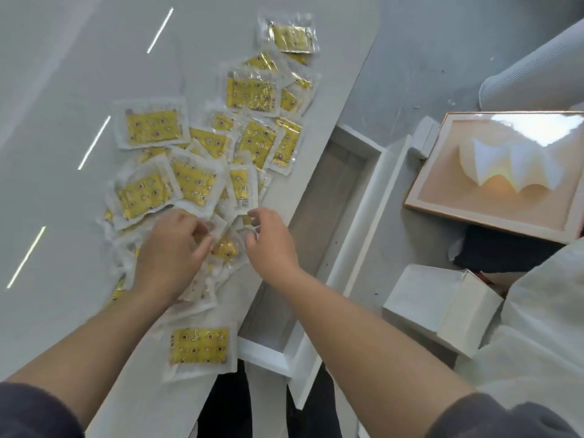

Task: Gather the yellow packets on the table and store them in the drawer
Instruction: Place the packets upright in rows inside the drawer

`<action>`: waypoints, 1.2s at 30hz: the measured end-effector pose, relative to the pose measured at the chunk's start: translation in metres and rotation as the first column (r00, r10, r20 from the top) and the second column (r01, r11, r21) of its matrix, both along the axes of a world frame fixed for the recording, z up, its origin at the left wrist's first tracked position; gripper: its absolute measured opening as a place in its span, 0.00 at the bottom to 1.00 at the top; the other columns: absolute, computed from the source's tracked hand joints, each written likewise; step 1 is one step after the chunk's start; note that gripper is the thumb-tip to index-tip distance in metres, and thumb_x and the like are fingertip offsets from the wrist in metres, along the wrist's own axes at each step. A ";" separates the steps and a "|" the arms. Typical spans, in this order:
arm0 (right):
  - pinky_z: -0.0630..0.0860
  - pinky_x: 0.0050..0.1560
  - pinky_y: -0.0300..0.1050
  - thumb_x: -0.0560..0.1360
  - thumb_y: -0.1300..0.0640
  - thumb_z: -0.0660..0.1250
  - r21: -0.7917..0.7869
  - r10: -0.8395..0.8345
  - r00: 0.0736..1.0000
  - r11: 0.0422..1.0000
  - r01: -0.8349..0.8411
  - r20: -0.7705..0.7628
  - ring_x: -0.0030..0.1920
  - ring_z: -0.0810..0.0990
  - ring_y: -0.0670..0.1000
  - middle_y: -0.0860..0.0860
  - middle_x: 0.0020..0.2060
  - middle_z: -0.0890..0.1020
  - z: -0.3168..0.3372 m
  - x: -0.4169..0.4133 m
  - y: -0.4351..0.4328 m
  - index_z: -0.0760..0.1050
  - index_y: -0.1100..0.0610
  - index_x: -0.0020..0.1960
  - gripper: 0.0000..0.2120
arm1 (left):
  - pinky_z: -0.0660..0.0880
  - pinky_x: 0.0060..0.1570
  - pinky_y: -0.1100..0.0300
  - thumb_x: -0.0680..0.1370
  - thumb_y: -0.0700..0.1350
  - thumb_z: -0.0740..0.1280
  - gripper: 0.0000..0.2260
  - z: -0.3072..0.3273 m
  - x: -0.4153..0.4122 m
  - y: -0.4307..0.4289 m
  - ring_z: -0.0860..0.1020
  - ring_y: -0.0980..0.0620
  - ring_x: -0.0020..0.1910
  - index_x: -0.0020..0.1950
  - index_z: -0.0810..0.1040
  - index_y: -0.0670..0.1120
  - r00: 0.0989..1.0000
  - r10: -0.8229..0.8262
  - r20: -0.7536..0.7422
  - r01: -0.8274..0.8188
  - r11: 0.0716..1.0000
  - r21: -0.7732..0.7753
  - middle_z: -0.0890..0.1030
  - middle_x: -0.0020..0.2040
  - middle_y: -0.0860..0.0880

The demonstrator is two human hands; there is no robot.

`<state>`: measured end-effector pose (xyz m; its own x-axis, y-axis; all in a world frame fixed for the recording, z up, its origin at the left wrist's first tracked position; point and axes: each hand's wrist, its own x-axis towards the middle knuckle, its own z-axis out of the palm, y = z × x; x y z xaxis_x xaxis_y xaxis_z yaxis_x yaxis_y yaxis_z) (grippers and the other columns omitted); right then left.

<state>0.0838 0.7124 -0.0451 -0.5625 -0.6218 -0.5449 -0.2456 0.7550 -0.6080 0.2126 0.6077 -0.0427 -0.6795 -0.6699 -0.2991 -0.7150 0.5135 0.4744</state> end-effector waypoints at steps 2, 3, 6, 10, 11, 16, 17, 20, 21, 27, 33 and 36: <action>0.77 0.57 0.52 0.78 0.60 0.60 0.048 -0.011 0.994 0.999 0.006 0.108 0.56 0.77 0.51 0.52 0.60 0.76 0.001 0.002 -0.008 0.69 0.55 0.67 0.18 | 0.71 0.50 0.46 0.70 0.46 0.74 0.10 -0.004 0.009 -0.008 0.73 0.44 0.52 0.49 0.79 0.47 0.998 -0.030 0.063 0.034 0.998 -0.060 0.75 0.49 0.47; 0.77 0.57 0.51 0.78 0.60 0.60 0.068 -0.011 0.988 0.998 0.000 0.153 0.56 0.77 0.51 0.52 0.60 0.76 0.002 0.003 -0.011 0.69 0.55 0.67 0.18 | 0.70 0.52 0.44 0.69 0.47 0.75 0.13 -0.006 0.012 -0.010 0.73 0.43 0.54 0.50 0.78 0.47 0.995 -0.040 0.086 0.046 0.997 -0.063 0.74 0.51 0.46; 0.76 0.58 0.49 0.78 0.59 0.61 0.108 -0.022 0.979 0.994 0.000 0.204 0.58 0.77 0.52 0.52 0.61 0.77 0.001 0.008 -0.016 0.69 0.56 0.68 0.18 | 0.69 0.54 0.44 0.69 0.50 0.76 0.18 -0.010 0.017 -0.013 0.72 0.42 0.58 0.55 0.78 0.48 0.992 -0.088 0.088 0.093 0.994 -0.048 0.73 0.54 0.47; 0.72 0.55 0.43 0.77 0.56 0.64 0.092 -0.132 0.967 0.989 0.114 0.219 0.62 0.75 0.50 0.51 0.63 0.76 -0.002 0.022 -0.022 0.71 0.56 0.66 0.18 | 0.68 0.58 0.43 0.68 0.52 0.77 0.25 -0.013 0.027 -0.022 0.70 0.43 0.61 0.62 0.77 0.49 0.983 -0.180 0.022 0.180 0.984 0.007 0.73 0.60 0.47; 0.71 0.54 0.42 0.76 0.54 0.65 0.082 -0.169 0.956 0.985 0.153 0.241 0.63 0.75 0.49 0.50 0.63 0.76 -0.003 0.027 -0.023 0.72 0.55 0.65 0.18 | 0.68 0.59 0.43 0.67 0.52 0.77 0.27 -0.014 0.031 -0.025 0.69 0.43 0.63 0.64 0.76 0.49 0.977 -0.213 0.013 0.212 0.977 0.024 0.72 0.62 0.47; 0.74 0.57 0.45 0.74 0.50 0.67 0.048 -0.338 0.894 0.939 0.340 0.295 0.60 0.76 0.45 0.46 0.58 0.78 -0.012 0.047 -0.027 0.74 0.50 0.59 0.14 | 0.67 0.64 0.39 0.63 0.50 0.81 0.38 -0.021 0.041 -0.032 0.64 0.41 0.70 0.70 0.70 0.51 0.948 -0.312 0.059 0.308 0.949 0.068 0.64 0.73 0.46; 0.74 0.58 0.45 0.75 0.50 0.66 0.040 -0.364 0.881 0.928 0.370 0.303 0.59 0.75 0.44 0.45 0.58 0.78 -0.012 0.048 -0.027 0.74 0.50 0.59 0.14 | 0.68 0.64 0.39 0.63 0.49 0.81 0.39 -0.021 0.040 -0.032 0.63 0.41 0.71 0.71 0.69 0.51 0.951 -0.303 0.055 0.298 0.951 0.080 0.62 0.74 0.45; 0.72 0.58 0.43 0.75 0.47 0.65 0.038 -0.424 0.841 0.898 0.438 0.336 0.58 0.75 0.43 0.45 0.58 0.77 -0.012 0.051 -0.027 0.75 0.49 0.58 0.13 | 0.69 0.65 0.41 0.64 0.44 0.80 0.39 -0.023 0.036 -0.029 0.63 0.40 0.71 0.71 0.67 0.51 0.967 -0.256 0.011 0.254 0.964 0.081 0.62 0.75 0.43; 0.73 0.58 0.45 0.74 0.44 0.65 0.040 -0.441 0.827 0.889 0.457 0.348 0.58 0.75 0.43 0.45 0.58 0.77 -0.012 0.052 -0.028 0.75 0.49 0.57 0.15 | 0.69 0.65 0.42 0.65 0.43 0.80 0.38 -0.023 0.035 -0.028 0.64 0.40 0.71 0.71 0.67 0.50 0.972 -0.236 -0.003 0.236 0.970 0.063 0.62 0.74 0.43; 0.74 0.61 0.53 0.74 0.43 0.67 0.106 -0.494 0.852 0.870 0.482 0.175 0.57 0.74 0.49 0.45 0.53 0.69 -0.015 0.057 -0.040 0.75 0.50 0.55 0.14 | 0.72 0.57 0.49 0.69 0.43 0.77 0.38 -0.022 0.031 -0.029 0.72 0.43 0.61 0.74 0.60 0.49 1.000 0.011 -0.019 -0.009 0.994 0.108 0.70 0.65 0.42; 0.70 0.41 0.42 0.79 0.54 0.62 0.092 -0.480 0.873 0.876 0.473 0.089 0.38 0.70 0.48 0.48 0.41 0.69 -0.008 0.052 -0.042 0.67 0.54 0.38 0.12 | 0.70 0.48 0.53 0.75 0.49 0.71 0.16 -0.016 0.022 -0.037 0.75 0.48 0.53 0.59 0.74 0.46 0.980 0.195 -0.034 -0.187 0.968 0.165 0.77 0.59 0.46; 0.63 0.32 0.40 0.80 0.53 0.60 0.077 -0.549 0.811 0.835 0.545 0.201 0.32 0.65 0.46 0.47 0.33 0.68 -0.003 0.050 -0.038 0.63 0.54 0.37 0.14 | 0.69 0.44 0.55 0.77 0.47 0.69 0.07 -0.012 0.016 -0.038 0.75 0.49 0.50 0.53 0.77 0.48 0.958 0.273 -0.083 -0.241 0.931 0.275 0.80 0.55 0.48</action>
<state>0.1340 0.6746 -0.0476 -0.6810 -0.2363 -0.6932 0.3403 0.7361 -0.5852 0.2283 0.5699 -0.0552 -0.5355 -0.7361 -0.4139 -0.7367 0.1676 0.6551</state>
